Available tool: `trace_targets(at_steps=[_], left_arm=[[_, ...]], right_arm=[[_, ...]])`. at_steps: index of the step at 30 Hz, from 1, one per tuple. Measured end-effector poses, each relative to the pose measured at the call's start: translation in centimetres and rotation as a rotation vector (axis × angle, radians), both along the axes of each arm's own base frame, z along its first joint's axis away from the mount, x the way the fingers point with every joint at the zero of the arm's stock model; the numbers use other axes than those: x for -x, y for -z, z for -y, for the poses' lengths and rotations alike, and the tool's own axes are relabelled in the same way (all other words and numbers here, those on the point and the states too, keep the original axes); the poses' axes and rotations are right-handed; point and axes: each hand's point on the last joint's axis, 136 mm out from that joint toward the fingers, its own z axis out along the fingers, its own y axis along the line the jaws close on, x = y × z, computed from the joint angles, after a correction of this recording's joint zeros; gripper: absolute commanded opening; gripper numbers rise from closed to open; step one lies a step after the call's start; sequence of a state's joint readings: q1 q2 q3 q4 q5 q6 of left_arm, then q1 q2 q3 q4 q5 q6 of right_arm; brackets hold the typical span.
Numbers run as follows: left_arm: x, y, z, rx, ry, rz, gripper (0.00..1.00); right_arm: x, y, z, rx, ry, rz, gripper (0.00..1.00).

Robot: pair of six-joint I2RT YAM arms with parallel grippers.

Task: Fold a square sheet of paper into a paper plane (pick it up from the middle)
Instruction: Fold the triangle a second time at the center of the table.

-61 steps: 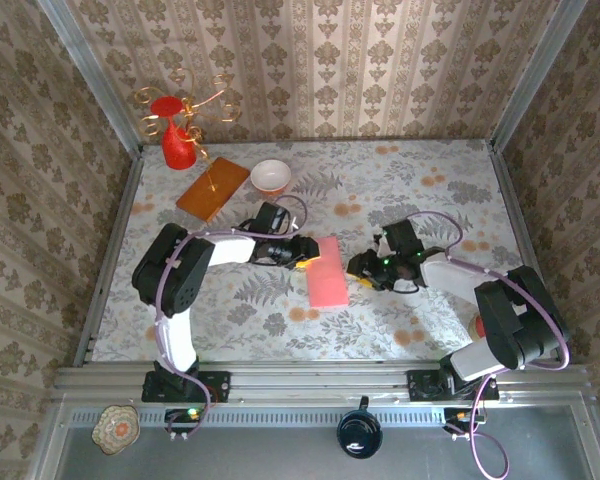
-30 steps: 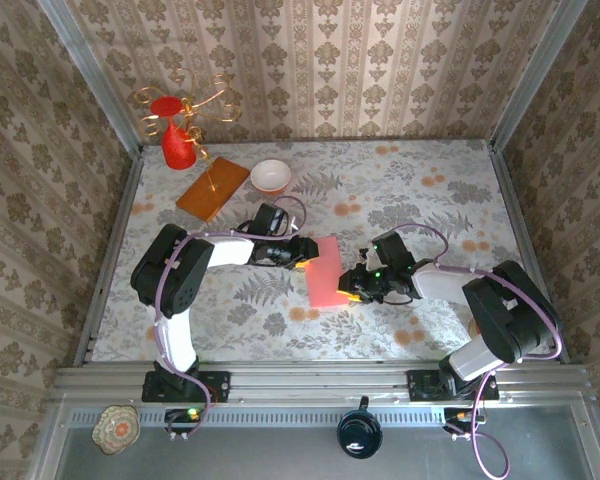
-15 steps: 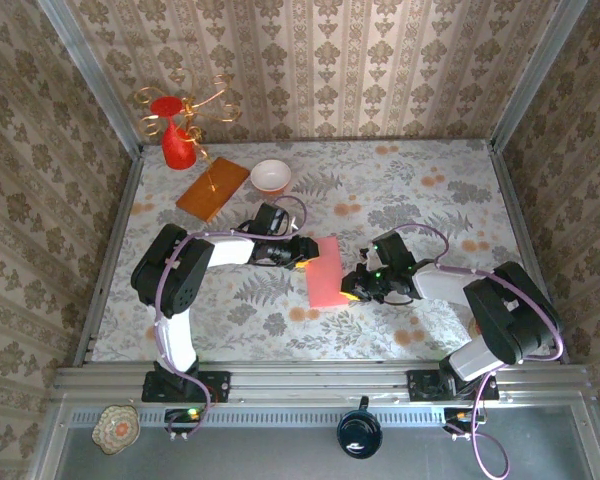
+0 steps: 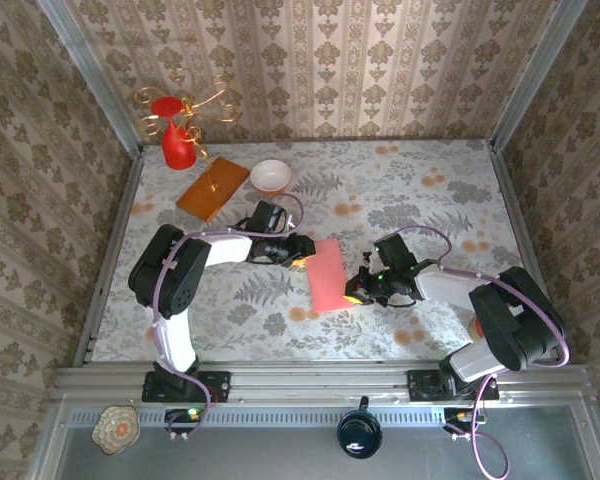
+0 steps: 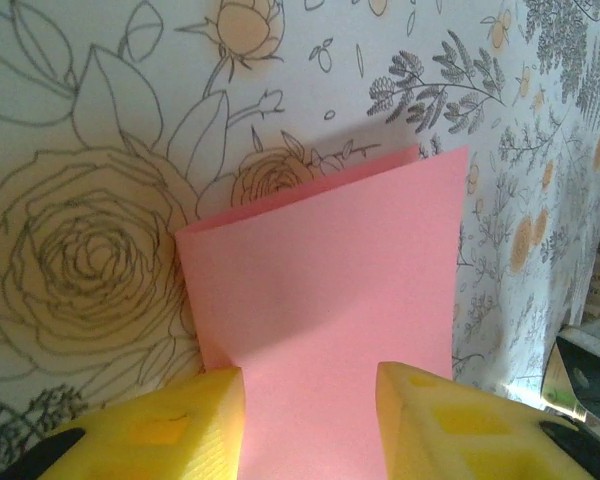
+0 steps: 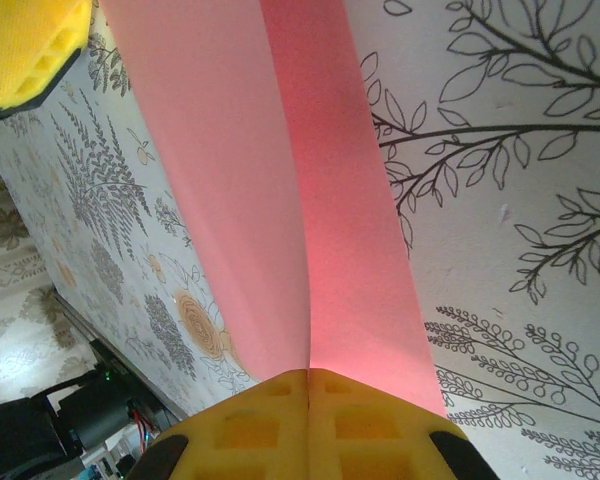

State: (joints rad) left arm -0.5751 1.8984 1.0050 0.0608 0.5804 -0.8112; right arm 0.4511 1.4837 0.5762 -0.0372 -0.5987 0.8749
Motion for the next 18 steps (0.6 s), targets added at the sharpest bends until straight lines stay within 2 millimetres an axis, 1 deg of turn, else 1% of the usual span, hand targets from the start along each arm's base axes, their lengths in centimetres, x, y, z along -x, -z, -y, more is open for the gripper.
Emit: trace_targets(at_steps=[7,15,18], left_arm=[[-0.3,0.3,0.3,-0.009,0.006,-0.015,0.39],[-0.3,0.4,0.2,-0.021,0.018,-0.016,0.38],[-0.3,0.5,0.3,-0.026,0.021,-0.02,0.38]], right_arm=[[0.3,-0.1,-0.2,0.007,-0.009,-0.015,0.0],[-1.1,-1.8,-1.5,-0.021,-0.013,0.022,0.0],[-1.7,-1.9,-2.0,-0.027,-0.017,0.029,0.0]])
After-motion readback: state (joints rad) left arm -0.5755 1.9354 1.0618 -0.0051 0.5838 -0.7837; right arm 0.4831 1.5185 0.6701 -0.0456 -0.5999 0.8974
